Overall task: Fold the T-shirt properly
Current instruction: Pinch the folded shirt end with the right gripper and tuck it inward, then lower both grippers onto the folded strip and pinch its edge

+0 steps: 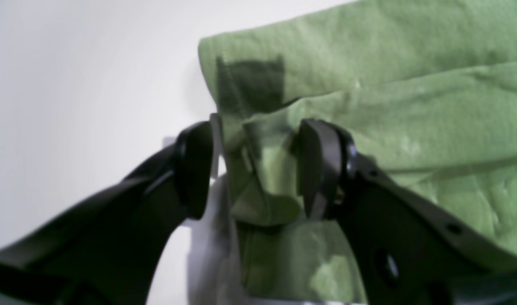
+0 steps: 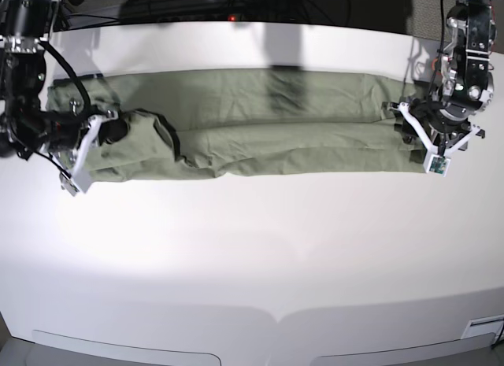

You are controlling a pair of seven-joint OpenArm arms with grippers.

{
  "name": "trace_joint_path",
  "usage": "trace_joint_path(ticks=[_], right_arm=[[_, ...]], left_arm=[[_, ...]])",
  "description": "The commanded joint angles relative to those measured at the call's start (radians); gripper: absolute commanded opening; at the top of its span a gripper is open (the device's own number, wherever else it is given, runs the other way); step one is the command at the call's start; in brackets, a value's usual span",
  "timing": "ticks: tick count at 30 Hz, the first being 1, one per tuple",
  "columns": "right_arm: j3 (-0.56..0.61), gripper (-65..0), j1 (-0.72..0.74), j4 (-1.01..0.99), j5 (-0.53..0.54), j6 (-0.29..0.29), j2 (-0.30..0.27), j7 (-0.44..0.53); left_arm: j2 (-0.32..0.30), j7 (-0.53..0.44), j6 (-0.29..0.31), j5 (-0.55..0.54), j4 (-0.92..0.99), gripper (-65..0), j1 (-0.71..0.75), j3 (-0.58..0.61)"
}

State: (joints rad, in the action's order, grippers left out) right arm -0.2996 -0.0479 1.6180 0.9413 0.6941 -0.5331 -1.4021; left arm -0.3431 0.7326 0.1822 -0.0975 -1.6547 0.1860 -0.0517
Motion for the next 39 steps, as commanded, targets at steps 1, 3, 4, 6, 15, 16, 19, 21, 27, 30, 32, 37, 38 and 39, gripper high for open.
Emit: trace_joint_path(ticks=[1,3,4,6,15,16,19,21,27,30,32,37,38,39], right_arm=[[-0.03,-65.0,-0.013,0.031,0.014,0.004,-0.029,0.006],[-0.078,-65.0,-0.071,0.055,0.014,0.004,-0.044,0.006],[-0.102,-65.0,-0.097,0.064,0.014,0.004,-0.05,0.006],[-0.148,-65.0,-0.147,0.077,0.017,0.004,-0.063,0.006],[-0.294,-65.0,-0.293,0.08,0.039,0.004,-0.082,0.006],[-0.3,-65.0,-0.305,0.08,0.039,0.004,-0.082,0.006],[-0.308,-65.0,-0.339,0.08,0.039,0.004,-0.081,0.006],[-0.309,-65.0,-0.358,0.08,0.039,0.004,-0.079,0.006],[-0.31,-65.0,-0.403,0.08,0.039,0.004,-0.078,0.006],[-0.31,-65.0,-0.404,0.08,0.039,0.004,-0.079,0.006],[-0.31,-65.0,-0.403,0.08,0.039,0.004,-0.079,0.006],[-0.31,-65.0,-0.403,0.08,0.039,0.004,-0.079,0.027],[-0.31,-65.0,-0.403,0.08,0.039,0.004,-0.079,0.031],[-0.31,-65.0,-0.403,0.08,0.039,0.004,-0.079,0.037]], left_arm=[[-0.011,-0.02,-0.007,0.001,-0.016,-32.6,-0.009,-0.006],[-0.011,-0.021,-0.007,0.001,-0.016,-32.6,-0.01,-0.006],[-0.011,-0.021,-0.007,0.001,-0.016,-32.6,-0.01,-0.006],[-0.011,-0.024,-0.007,0.001,-0.016,-32.6,-0.009,-0.006],[-0.012,-0.019,-0.012,0.061,-0.027,-32.6,-0.009,-0.006],[-0.012,-0.008,-0.028,0.085,-0.037,-32.6,-0.01,-0.006],[-0.012,0.015,-0.083,0.153,-0.096,-32.6,-0.009,-0.006],[-0.012,0.016,-0.091,0.174,-0.147,-32.6,-0.009,-0.006],[-0.012,0.097,-0.093,0.175,-0.335,-32.6,-0.006,-0.006],[-0.012,0.12,-0.093,0.105,-0.402,-32.6,-0.004,-0.006],[-0.011,0.119,-0.092,-0.017,-0.407,-32.6,-0.003,-0.006],[0.031,0.08,-0.082,-0.139,-0.381,-32.6,-0.003,-0.006],[0.042,0.078,-0.082,-0.14,-0.37,-32.6,-0.003,-0.006],[0.053,0.078,-0.082,-0.139,-0.354,-32.6,-0.003,-0.006]])
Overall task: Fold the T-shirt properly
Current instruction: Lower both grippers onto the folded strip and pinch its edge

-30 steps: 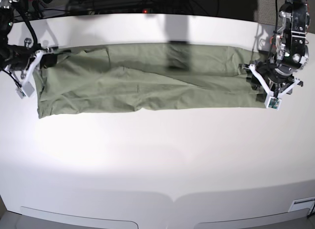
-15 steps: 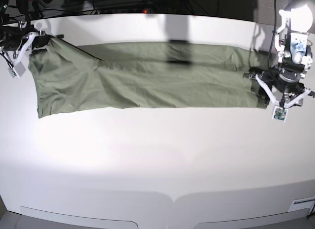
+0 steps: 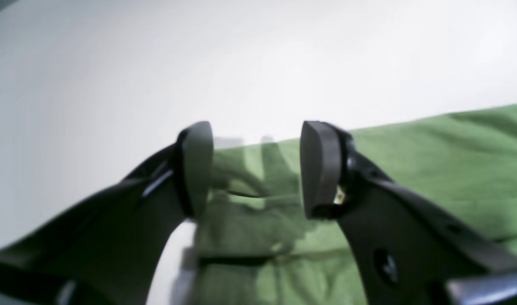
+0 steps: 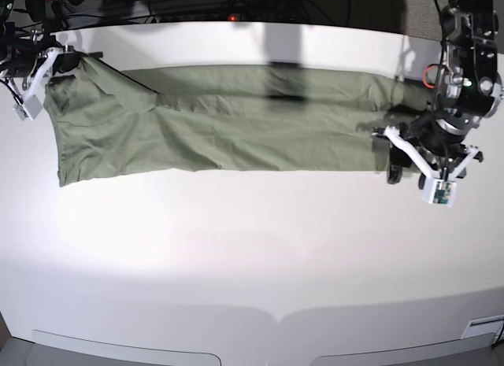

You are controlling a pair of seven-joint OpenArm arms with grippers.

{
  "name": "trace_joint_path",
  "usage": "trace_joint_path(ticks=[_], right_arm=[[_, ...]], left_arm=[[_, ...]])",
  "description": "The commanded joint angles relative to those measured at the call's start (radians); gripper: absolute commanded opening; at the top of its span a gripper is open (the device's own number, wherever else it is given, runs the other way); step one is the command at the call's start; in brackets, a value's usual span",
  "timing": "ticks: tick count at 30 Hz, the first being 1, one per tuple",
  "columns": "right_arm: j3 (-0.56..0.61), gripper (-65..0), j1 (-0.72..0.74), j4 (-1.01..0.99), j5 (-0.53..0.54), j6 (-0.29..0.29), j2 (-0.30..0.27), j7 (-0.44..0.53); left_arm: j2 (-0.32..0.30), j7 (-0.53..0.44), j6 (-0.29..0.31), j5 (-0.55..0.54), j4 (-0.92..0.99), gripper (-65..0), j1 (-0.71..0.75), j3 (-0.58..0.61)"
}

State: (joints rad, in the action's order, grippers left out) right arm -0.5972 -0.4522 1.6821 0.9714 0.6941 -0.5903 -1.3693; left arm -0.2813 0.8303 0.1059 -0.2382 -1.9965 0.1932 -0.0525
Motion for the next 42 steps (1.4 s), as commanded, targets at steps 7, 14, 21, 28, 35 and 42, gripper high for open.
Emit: trace_joint_path(ticks=[7,14,21,28,35,42], right_arm=[[-0.012,-65.0,0.004,0.016,0.01,0.004,-0.022,0.15],[-0.012,-65.0,0.103,0.0,-0.051,0.004,0.018,0.274],[-0.011,-65.0,0.274,-0.019,-0.151,0.004,0.121,0.274],[0.011,-65.0,0.412,-0.084,-0.249,0.004,0.181,0.276],[0.101,-65.0,0.463,-0.21,-0.353,0.004,0.181,0.281],[0.11,-48.6,0.463,-0.232,-0.37,0.004,0.179,0.229]], left_arm=[[0.039,-0.025,-0.005,0.001,0.165,-32.6,-0.01,-0.005],[0.06,-0.04,-0.002,0.002,0.184,-32.6,-0.011,-0.005],[0.083,-0.043,0.018,0.002,0.184,-32.6,-0.011,-0.005],[0.084,-0.043,0.019,0.002,0.184,-32.6,-0.011,-0.005],[0.084,-0.042,0.021,0.002,0.184,-32.6,-0.011,-0.005],[0.084,-0.047,0.021,0.002,0.184,-32.6,-0.011,-0.005]])
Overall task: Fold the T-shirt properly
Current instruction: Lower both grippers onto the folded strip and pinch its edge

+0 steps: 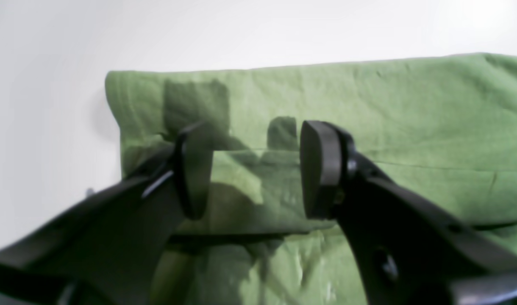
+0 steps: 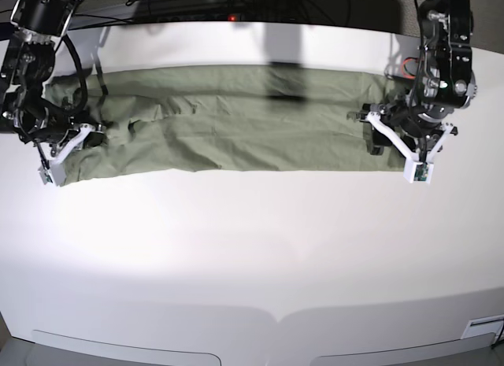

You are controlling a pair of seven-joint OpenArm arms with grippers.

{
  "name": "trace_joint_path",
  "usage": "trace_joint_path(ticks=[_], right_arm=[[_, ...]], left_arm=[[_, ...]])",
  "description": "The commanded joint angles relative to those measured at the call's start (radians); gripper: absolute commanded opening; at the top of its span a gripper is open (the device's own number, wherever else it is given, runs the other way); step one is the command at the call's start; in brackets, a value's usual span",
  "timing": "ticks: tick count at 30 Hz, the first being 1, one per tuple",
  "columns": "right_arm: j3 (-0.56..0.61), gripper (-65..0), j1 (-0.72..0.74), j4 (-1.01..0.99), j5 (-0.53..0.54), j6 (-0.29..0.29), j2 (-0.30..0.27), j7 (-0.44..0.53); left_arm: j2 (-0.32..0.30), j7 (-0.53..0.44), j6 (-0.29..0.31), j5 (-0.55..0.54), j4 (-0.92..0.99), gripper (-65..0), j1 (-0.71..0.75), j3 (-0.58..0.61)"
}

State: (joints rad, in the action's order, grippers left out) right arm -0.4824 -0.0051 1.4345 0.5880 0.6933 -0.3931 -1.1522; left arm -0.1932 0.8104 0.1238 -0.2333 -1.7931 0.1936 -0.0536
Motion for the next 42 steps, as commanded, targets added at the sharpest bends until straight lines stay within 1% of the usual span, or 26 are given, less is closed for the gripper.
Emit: trace_joint_path(ticks=[1,2,3,4,6,8,10,14,15,16,17,20,22,23,24,26,27,28,29,31,34,35,36,40,42], right_arm=[[-0.005,-43.2,0.016,0.016,0.013,0.005,-0.02,0.012],[-0.005,-39.5,0.016,0.016,0.013,0.005,-0.022,0.016],[-0.005,-37.2,0.016,0.016,0.012,0.005,-0.023,0.024],[-0.005,-36.3,0.016,0.016,0.013,0.005,-0.024,0.036],[-0.005,-36.3,0.021,0.016,0.013,0.005,-0.026,0.063],[-0.005,-36.3,0.035,0.016,0.013,0.005,-0.026,0.08],[-0.005,-36.3,0.059,0.016,0.012,0.005,-0.026,0.077],[-0.005,-36.3,0.119,0.016,-0.057,0.005,-0.045,0.075],[-0.005,-36.3,0.134,0.016,-0.056,0.005,-0.054,0.075],[-0.005,-36.3,0.148,0.017,-0.035,0.005,-0.063,0.071],[-0.005,-36.3,0.158,0.019,0.009,0.005,-0.071,0.051],[-0.005,-36.4,0.172,0.042,0.165,0.005,-0.084,-0.06],[-0.005,-36.4,0.169,0.049,0.175,0.005,-0.083,-0.071],[-0.005,-36.4,0.166,0.049,0.171,0.005,-0.083,-0.071],[-0.005,-36.4,0.158,0.049,0.171,0.005,-0.084,-0.07],[-0.005,-36.4,0.137,0.049,0.171,0.005,-0.083,-0.069],[-0.005,-36.4,0.123,0.049,0.171,0.005,-0.083,-0.069],[-0.005,-36.4,0.107,0.049,0.171,0.005,-0.083,-0.068],[-0.005,-36.4,0.09,0.049,0.171,0.005,-0.082,-0.066],[-0.005,-36.4,0.049,0.047,0.167,0.005,-0.083,-0.036],[-0.005,-36.4,0.0,0.032,0.079,0.005,-0.069,0.051],[-0.005,-36.4,-0.013,0.025,0.05,0.005,-0.062,0.065],[-0.005,-36.4,-0.02,0.019,0.034,0.005,-0.051,0.074],[-0.005,-36.4,-0.023,0.007,0.031,0.005,-0.003,0.084],[-0.003,-36.4,-0.024,0.006,0.001,0.005,0.024,0.11]], left_arm=[[-0.004,-0.035,0.003,-0.003,-0.019,-32.6,-0.011,-0.004],[-0.004,-0.046,0.003,-0.003,-0.019,-32.6,-0.011,-0.004],[-0.004,-0.057,0.003,-0.003,-0.019,-32.6,-0.011,-0.004],[-0.004,-0.076,0.003,-0.003,-0.019,-32.6,-0.011,-0.004],[-0.005,-0.11,0.003,-0.002,-0.019,-32.6,-0.011,-0.004],[-0.004,-0.113,0.003,-0.001,-0.019,-32.6,-0.011,-0.004],[-0.004,-0.113,0.003,0.026,-0.019,-32.6,-0.011,-0.004],[-0.004,-0.113,0.003,0.087,-0.019,-32.6,-0.011,-0.004],[-0.004,-0.113,0.003,0.095,-0.019,-32.6,-0.011,-0.004],[-0.004,-0.113,0.003,0.099,-0.019,-32.6,-0.011,-0.004],[-0.004,-0.112,0.003,0.098,-0.019,-32.6,-0.011,-0.004],[-0.004,-0.077,-0.001,0.068,-0.02,-32.6,-0.011,-0.004],[-0.004,-0.045,0.005,0.004,-0.02,-32.6,-0.011,-0.004],[-0.004,-0.04,0.026,-0.03,-0.02,-32.6,-0.011,-0.004],[-0.004,-0.04,0.077,-0.058,-0.02,-32.6,-0.011,-0.004],[-0.004,-0.037,0.213,-0.135,-0.021,-32.6,-0.011,-0.004],[-0.004,-0.025,0.267,-0.178,-0.021,-32.6,-0.011,-0.004],[-0.004,-0.006,0.297,-0.22,-0.021,-32.6,-0.011,-0.004],[-0.004,0.011,0.3,-0.243,-0.02,-32.6,-0.01,-0.004],[-0.004,-0.003,0.298,-0.224,-0.016,-32.6,0.003,-0.004],[-0.001,-0.023,0.27,-0.178,0.026,-32.6,0.005,-0.004],[-0.001,-0.023,0.261,-0.178,0.047,-32.6,0.005,-0.004],[-0.001,-0.023,0.257,-0.178,0.074,-32.6,0.005,-0.004],[-0.001,-0.03,0.258,-0.177,0.217,-32.6,-0.018,-0.004],[-0.002,-0.029,0.258,-0.175,0.303,-32.6,-0.048,-0.004]])
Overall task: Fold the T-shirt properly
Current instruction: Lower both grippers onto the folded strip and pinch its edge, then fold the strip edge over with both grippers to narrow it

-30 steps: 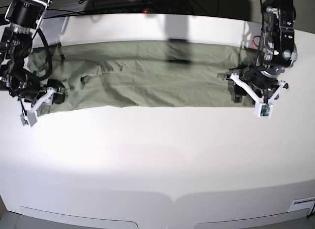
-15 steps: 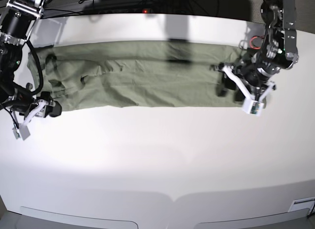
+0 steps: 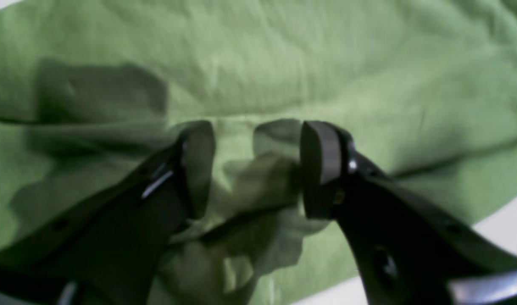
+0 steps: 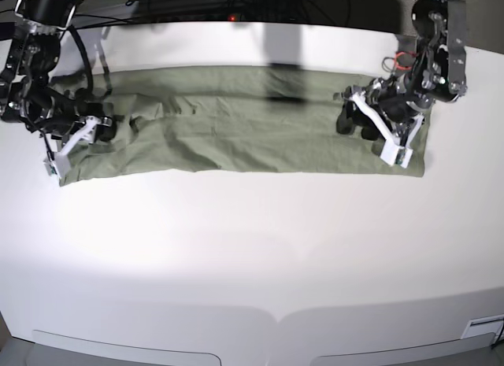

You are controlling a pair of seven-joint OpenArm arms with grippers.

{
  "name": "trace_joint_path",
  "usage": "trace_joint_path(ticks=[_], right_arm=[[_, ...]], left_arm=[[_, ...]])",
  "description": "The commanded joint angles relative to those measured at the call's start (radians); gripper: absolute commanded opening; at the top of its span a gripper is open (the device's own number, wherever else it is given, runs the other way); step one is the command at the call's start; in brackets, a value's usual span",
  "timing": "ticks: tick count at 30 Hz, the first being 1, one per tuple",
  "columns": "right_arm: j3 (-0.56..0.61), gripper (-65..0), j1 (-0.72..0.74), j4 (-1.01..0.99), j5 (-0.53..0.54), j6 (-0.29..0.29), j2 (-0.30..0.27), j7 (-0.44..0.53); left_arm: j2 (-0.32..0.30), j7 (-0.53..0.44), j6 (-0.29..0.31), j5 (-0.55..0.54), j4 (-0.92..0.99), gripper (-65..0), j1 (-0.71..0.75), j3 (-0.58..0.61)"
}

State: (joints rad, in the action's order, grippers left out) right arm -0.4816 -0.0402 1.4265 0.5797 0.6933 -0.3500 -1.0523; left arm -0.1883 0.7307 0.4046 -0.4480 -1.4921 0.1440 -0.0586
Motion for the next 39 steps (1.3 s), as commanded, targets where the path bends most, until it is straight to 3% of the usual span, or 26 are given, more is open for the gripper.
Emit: trace_joint_path(ticks=[1,6,12,13,16,22,25,31,39], right_arm=[[0.0,-36.4,0.011,0.014,-0.016,0.005,-0.005,0.027],[0.056,-36.4,0.012,0.014,-0.097,0.005,0.048,0.077],[0.204,-36.4,0.032,-0.047,-0.245,-0.002,0.054,0.18],[0.227,-36.4,0.045,-0.071,-0.26,-0.024,0.054,0.18],[0.274,-36.4,0.091,-0.151,-0.292,-0.051,0.054,0.18],[0.286,-36.4,0.179,-0.199,-0.276,-0.113,0.057,0.173],[0.286,-36.4,0.205,-0.199,-0.238,-0.127,0.066,0.119],[0.286,-36.4,0.201,-0.198,-0.239,-0.125,0.108,0.095],[0.286,-36.4,0.229,-0.19,-0.235,-0.125,0.107,0.094]], left_arm=[[-0.006,0.053,-0.023,0.039,0.046,-32.6,-0.016,0.001],[-0.006,0.054,-0.023,0.04,0.207,-32.6,-0.097,0.001],[-0.011,0.049,-0.023,0.076,0.269,-32.6,-0.133,0.0],[-0.013,0.043,-0.034,0.095,0.269,-32.6,-0.133,0.0],[-0.018,0.015,-0.139,0.173,0.269,-32.6,-0.133,0.0],[-0.08,-0.015,-0.228,0.224,0.269,-32.6,-0.142,0.0],[-0.115,-0.009,-0.257,0.223,0.269,-32.6,-0.158,-0.001],[-0.128,0.0,-0.26,0.22,0.269,-32.6,-0.178,-0.001],[-0.106,-0.072,-0.26,0.222,0.267,-32.6,-0.183,-0.001]])
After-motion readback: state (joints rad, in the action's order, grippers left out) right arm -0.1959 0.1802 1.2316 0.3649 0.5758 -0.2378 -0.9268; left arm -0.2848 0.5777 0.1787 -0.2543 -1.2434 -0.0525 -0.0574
